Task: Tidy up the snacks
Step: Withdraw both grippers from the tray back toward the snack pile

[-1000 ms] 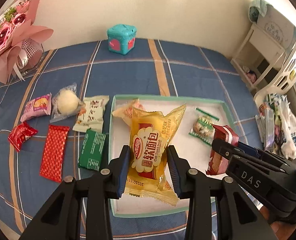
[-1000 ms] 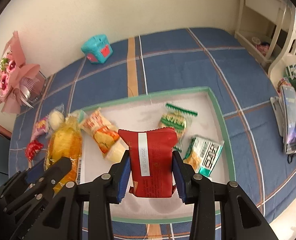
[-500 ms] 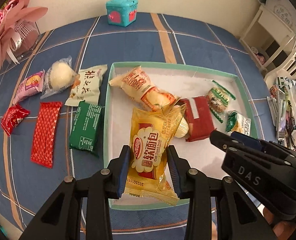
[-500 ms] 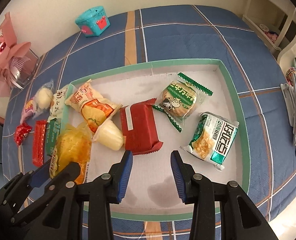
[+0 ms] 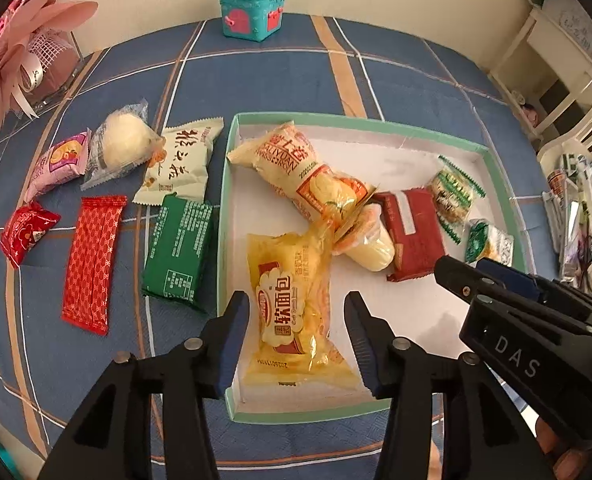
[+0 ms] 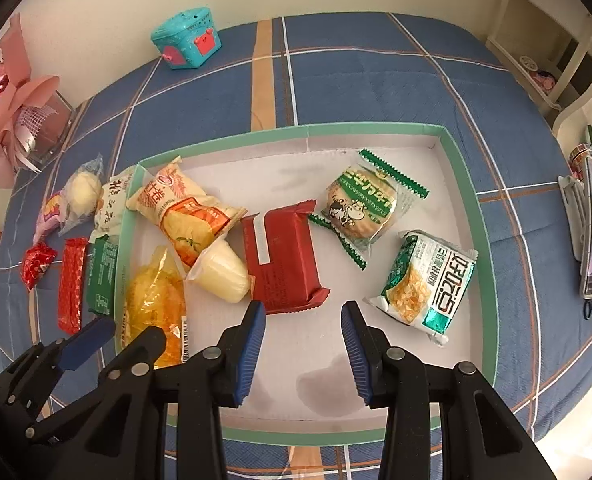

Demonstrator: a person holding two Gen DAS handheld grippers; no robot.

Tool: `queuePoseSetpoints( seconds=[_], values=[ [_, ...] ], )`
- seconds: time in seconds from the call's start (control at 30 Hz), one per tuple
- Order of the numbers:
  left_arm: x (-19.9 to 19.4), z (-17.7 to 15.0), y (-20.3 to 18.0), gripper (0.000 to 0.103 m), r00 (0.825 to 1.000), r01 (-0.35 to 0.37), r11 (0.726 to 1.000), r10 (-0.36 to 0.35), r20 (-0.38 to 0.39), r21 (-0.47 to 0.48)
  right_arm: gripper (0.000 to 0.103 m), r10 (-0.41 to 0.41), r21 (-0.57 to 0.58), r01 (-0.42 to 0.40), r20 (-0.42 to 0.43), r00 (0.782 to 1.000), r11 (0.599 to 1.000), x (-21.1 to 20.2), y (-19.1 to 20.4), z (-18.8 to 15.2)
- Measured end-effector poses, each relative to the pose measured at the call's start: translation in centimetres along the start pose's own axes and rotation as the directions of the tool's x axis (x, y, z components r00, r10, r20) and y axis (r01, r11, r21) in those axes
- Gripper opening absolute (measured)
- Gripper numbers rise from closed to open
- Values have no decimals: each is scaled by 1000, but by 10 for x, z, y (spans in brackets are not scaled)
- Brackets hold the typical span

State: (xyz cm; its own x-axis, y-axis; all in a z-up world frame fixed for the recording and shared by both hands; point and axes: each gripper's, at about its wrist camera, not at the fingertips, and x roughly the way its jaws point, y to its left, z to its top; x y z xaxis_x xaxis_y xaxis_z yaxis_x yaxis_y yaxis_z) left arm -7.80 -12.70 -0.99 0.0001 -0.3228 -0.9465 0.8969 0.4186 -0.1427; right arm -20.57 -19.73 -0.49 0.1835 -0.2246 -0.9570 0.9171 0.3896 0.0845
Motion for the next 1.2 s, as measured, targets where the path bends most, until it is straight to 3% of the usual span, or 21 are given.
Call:
queuePoseSetpoints(
  seconds=[0.17,0.33,0.57,0.87,0.93,1.0,1.13,1.2],
  values=[
    [-10,5,12,51,1000,16,999,-15,25,-35,43,0,-8,0,18,1000,1000,-6,2,1],
    [-18,10,43,51,998,25,991,-18,54,-132,43,4,-12,-4,16,1000,1000,-6,6,1],
    [-32,12,101,56,995,1,955,28,92,-295,42,7,-36,-6,30,1000,999,-8,20,1],
    [-40,9,136,59,992,-24,932,68,109,-362,42,26,-82,-22,47,999,996,-13,48,-1],
    [-41,9,138,66,991,-36,931,81,110,-363,45,16,-91,-12,43,999,996,-11,52,-2],
    [-41,9,137,80,989,-53,932,99,112,-358,66,1,-104,3,41,999,995,-8,55,-2],
    [-41,10,133,84,986,-73,940,119,119,-333,74,-9,-108,13,46,999,994,-7,53,-2],
    [-41,10,131,87,984,-83,944,128,124,-320,83,-18,-104,23,54,998,994,-7,51,-2]
  ],
)
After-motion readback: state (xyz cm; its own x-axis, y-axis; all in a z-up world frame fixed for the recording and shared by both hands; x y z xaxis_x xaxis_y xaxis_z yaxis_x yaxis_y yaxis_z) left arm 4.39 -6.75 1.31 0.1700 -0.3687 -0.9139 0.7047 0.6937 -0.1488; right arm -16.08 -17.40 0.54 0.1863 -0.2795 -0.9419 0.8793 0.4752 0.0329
